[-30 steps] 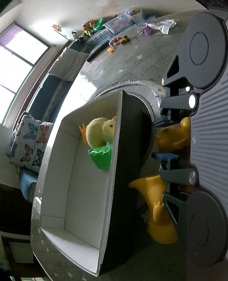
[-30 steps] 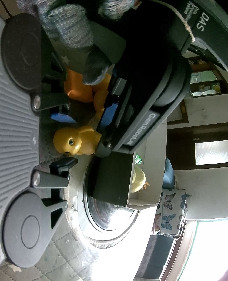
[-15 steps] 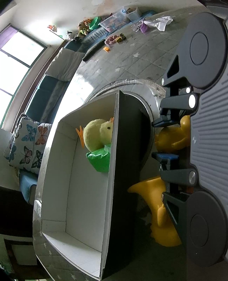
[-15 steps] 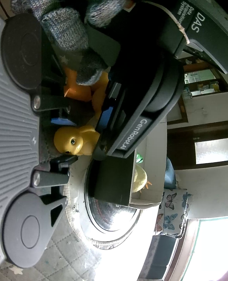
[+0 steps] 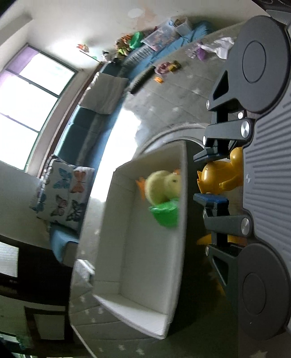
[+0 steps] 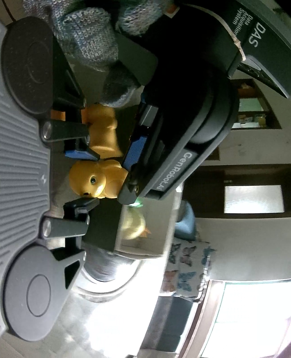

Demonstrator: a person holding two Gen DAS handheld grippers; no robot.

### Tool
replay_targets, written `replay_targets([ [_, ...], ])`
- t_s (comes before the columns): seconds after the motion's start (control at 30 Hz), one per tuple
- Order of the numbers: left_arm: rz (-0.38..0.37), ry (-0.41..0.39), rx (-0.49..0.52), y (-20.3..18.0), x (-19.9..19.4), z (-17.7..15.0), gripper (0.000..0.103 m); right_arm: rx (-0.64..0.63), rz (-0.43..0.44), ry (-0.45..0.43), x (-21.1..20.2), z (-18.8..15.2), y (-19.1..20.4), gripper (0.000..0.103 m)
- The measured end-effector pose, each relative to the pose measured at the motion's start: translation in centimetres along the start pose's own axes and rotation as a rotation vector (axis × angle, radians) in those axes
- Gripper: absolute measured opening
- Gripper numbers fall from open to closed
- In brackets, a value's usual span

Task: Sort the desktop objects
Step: 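Close the left gripper on the rubber duck and lift it, then carry the rubber duck into the box and open the left gripper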

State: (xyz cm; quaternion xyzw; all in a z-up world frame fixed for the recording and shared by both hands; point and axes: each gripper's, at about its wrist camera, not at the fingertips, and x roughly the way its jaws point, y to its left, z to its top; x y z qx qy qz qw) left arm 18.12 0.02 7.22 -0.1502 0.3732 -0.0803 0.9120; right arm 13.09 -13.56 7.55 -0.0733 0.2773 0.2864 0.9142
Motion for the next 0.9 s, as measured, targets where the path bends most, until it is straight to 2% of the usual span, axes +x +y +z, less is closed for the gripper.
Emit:
replay_targets([
  [0.2,0.021,-0.055,0.006,0.1,-0.5,2.9,0.032,-0.040,-0.009,-0.055,-0.4,2.2,0.3,0.034],
  [0.4,0.038,-0.068,-0.011,1.6,0.4,5.5,0.030,-0.047,0.001,-0.057,2.3,4.5,0.2,0.034],
  [0.6,0.056,-0.042,-0.033,3.5,2.8,7.1,0.030,-0.031,0.026,-0.021,5.6,5.7,-0.3,0.034],
  [0.9,0.059,0.042,-0.103,7.0,6.6,8.2,0.029,-0.005,0.067,0.076,10.4,6.0,-1.1,0.034],
])
